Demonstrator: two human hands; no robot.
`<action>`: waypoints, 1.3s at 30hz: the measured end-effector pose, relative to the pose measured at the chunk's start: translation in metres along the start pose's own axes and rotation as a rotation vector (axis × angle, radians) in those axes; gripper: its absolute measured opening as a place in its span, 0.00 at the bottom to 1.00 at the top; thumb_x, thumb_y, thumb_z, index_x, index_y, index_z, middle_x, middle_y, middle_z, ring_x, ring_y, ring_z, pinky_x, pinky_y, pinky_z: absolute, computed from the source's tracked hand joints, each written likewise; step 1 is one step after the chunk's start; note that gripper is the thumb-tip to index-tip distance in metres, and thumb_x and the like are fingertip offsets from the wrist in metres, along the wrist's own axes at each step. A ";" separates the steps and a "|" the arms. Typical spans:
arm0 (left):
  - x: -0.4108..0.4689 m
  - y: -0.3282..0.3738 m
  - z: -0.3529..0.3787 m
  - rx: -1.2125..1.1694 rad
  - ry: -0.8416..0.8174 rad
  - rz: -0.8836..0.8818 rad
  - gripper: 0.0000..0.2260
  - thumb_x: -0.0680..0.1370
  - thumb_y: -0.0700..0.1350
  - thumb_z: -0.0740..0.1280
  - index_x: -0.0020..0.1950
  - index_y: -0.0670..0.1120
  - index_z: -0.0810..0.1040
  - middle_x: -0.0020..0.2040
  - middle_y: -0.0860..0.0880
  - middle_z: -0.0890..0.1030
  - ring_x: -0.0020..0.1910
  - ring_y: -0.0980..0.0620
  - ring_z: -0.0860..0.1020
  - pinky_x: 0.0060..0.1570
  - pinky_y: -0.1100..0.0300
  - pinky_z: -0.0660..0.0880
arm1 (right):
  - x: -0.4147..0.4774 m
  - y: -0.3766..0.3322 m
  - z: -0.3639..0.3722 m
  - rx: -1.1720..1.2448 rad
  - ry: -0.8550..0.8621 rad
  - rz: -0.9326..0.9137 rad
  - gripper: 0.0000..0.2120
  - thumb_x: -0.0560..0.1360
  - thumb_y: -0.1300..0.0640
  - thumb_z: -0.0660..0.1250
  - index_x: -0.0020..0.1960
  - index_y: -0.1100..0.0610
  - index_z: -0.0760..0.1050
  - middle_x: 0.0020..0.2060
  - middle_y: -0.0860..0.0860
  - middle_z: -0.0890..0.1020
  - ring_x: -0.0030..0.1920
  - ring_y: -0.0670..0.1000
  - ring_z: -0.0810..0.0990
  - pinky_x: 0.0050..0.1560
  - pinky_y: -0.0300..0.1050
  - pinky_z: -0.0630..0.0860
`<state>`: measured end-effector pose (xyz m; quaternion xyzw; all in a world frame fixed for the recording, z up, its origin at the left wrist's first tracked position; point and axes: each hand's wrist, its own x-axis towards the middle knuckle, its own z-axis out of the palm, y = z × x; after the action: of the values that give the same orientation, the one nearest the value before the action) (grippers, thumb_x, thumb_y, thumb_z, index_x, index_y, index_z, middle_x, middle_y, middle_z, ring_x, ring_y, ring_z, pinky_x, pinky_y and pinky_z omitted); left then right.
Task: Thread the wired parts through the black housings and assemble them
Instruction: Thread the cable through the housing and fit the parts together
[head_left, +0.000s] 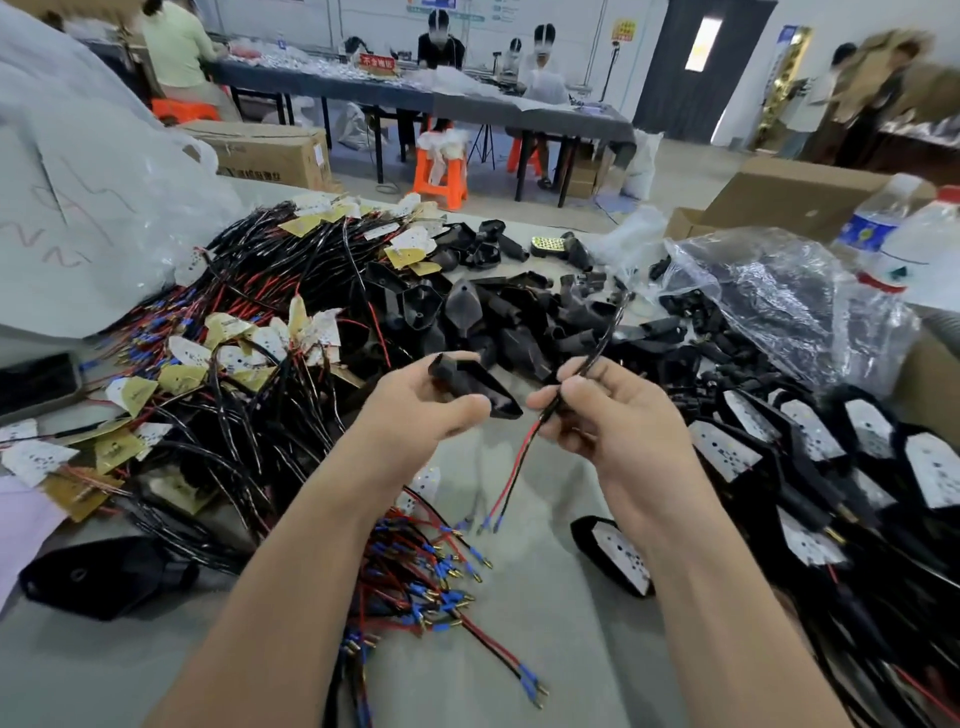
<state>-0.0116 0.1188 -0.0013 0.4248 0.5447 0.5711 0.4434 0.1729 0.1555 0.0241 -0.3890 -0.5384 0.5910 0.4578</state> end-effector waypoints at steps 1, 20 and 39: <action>-0.001 -0.001 0.000 0.060 0.039 0.016 0.19 0.74 0.33 0.76 0.61 0.49 0.82 0.51 0.45 0.86 0.46 0.53 0.83 0.47 0.63 0.81 | 0.000 0.003 -0.002 0.016 0.031 -0.015 0.10 0.82 0.66 0.61 0.46 0.55 0.75 0.40 0.57 0.86 0.32 0.50 0.79 0.38 0.44 0.71; 0.000 -0.002 0.004 0.229 -0.104 0.196 0.23 0.61 0.36 0.79 0.50 0.55 0.80 0.49 0.51 0.88 0.39 0.55 0.83 0.37 0.60 0.80 | 0.007 0.011 -0.015 0.421 0.365 -0.138 0.06 0.83 0.66 0.63 0.48 0.60 0.75 0.36 0.57 0.85 0.35 0.54 0.86 0.38 0.42 0.82; -0.001 -0.005 0.011 0.163 -0.096 0.207 0.24 0.59 0.42 0.83 0.51 0.58 0.82 0.50 0.49 0.88 0.46 0.45 0.86 0.46 0.49 0.84 | 0.003 0.023 -0.001 0.103 0.321 -0.176 0.09 0.75 0.68 0.73 0.42 0.55 0.85 0.37 0.48 0.85 0.36 0.43 0.81 0.39 0.34 0.76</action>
<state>-0.0004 0.1206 -0.0062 0.5402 0.5208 0.5466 0.3716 0.1707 0.1584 0.0009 -0.4057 -0.4594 0.5058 0.6071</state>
